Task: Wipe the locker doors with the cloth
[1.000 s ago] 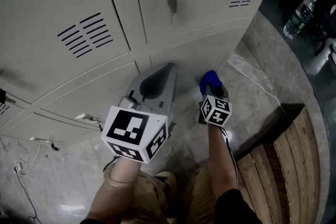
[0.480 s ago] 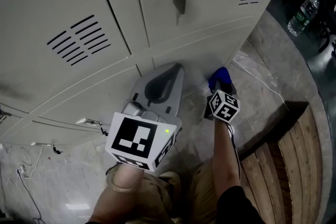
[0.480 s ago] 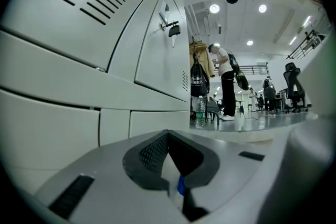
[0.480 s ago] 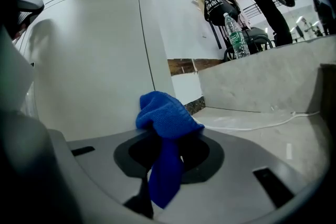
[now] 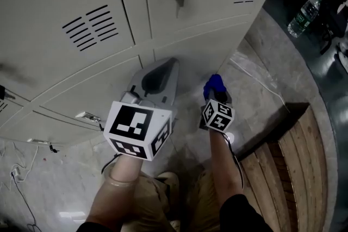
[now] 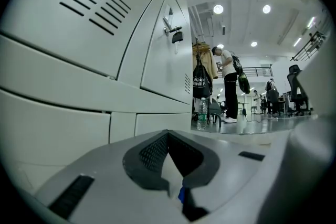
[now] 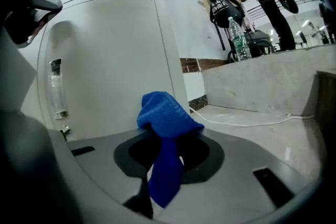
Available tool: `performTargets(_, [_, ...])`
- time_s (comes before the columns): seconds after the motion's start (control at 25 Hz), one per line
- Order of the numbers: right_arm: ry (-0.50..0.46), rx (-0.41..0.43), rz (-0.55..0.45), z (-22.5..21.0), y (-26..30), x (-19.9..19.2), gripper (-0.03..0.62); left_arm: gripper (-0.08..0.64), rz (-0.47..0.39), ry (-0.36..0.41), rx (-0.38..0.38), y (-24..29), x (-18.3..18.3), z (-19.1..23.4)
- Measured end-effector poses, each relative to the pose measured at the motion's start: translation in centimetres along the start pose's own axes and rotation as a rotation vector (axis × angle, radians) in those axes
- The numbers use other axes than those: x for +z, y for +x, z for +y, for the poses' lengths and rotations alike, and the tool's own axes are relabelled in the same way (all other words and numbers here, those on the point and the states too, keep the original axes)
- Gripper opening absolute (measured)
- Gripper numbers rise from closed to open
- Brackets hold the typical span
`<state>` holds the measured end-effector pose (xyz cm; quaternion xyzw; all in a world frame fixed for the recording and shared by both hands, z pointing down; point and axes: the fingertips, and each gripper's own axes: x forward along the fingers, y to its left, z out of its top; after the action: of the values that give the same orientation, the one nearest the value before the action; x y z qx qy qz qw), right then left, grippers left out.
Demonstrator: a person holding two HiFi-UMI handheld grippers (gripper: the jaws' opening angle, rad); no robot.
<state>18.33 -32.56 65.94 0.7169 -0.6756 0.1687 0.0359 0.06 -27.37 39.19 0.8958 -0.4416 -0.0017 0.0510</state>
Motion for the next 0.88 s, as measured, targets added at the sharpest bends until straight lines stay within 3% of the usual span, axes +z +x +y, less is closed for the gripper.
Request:
performTargets(0.36, [-0.107,0.249,0.066,7.9,-2.0,-2.7,0.089,0.006,-0.038,0.023,0.031,-2.5,1.8,-0.4])
performTargets(0.56, [-0.238,0.372,0.152,12.3,-3.0,-6.2,0.089,0.006,-0.049,0.047,0.054,-3.9,2.4,0.0])
performTargets(0.68, [-0.256,0.421,0.203,14.4,-4.1,-8.6,0.089,0.006,-0.046,0.049,0.065,-4.2,2.4,0.1])
performTargets(0.88, [-0.307,0.548,0.195,18.2,-5.2,-10.2,0.089,0.006,-0.041,0.063,0.054,-4.2,2.3,-0.4])
